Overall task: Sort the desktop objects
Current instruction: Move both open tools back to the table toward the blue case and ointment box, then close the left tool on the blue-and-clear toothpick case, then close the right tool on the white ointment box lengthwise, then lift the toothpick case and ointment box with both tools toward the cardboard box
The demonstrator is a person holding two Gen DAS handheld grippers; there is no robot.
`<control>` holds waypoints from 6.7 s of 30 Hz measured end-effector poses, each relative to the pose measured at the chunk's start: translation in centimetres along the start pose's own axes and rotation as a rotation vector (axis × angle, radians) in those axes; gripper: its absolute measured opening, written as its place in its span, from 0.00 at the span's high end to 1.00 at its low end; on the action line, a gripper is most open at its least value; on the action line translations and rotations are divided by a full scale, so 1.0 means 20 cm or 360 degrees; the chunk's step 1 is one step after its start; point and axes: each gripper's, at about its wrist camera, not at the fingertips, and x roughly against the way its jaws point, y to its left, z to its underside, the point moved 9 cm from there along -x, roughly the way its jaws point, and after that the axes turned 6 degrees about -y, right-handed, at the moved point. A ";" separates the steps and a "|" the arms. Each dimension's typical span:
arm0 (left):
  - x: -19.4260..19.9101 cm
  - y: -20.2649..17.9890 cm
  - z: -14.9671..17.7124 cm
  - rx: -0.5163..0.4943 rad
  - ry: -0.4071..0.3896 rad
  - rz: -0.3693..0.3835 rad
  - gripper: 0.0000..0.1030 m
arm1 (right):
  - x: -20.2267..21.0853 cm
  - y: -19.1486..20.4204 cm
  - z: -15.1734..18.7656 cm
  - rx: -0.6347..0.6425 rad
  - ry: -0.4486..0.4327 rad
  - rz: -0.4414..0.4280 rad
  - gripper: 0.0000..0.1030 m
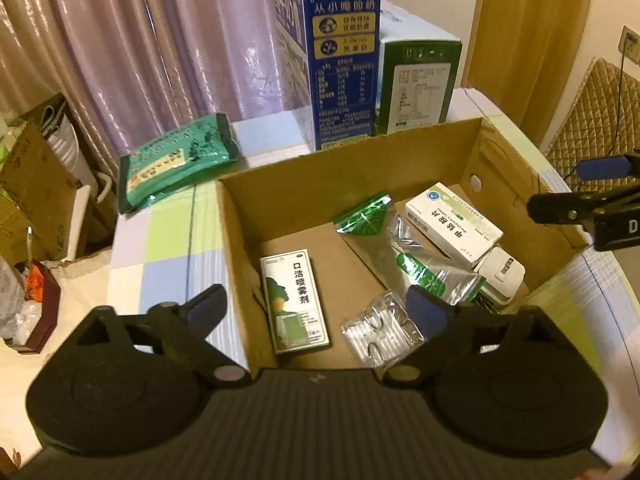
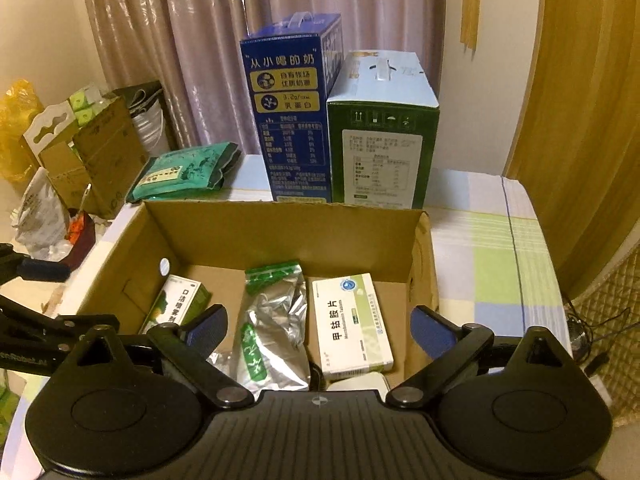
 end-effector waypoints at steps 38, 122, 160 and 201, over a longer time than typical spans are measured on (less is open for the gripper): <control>0.77 0.10 0.92 -0.0089 0.0034 -0.0120 0.01 | 0.80 0.17 0.83 0.0014 0.0067 -0.0126 0.02; 0.00 0.07 1.15 -0.0133 0.0032 0.0229 0.19 | 0.33 0.23 1.38 -0.0210 0.0206 0.0089 0.02; -0.02 -0.33 1.11 -0.0048 -0.0114 0.0152 0.19 | 0.02 0.14 1.23 0.0856 0.0564 -0.0245 0.26; 0.04 -0.50 1.17 -0.0065 -0.0123 0.0247 0.19 | 0.33 0.28 1.37 0.0153 0.0144 -0.0022 0.29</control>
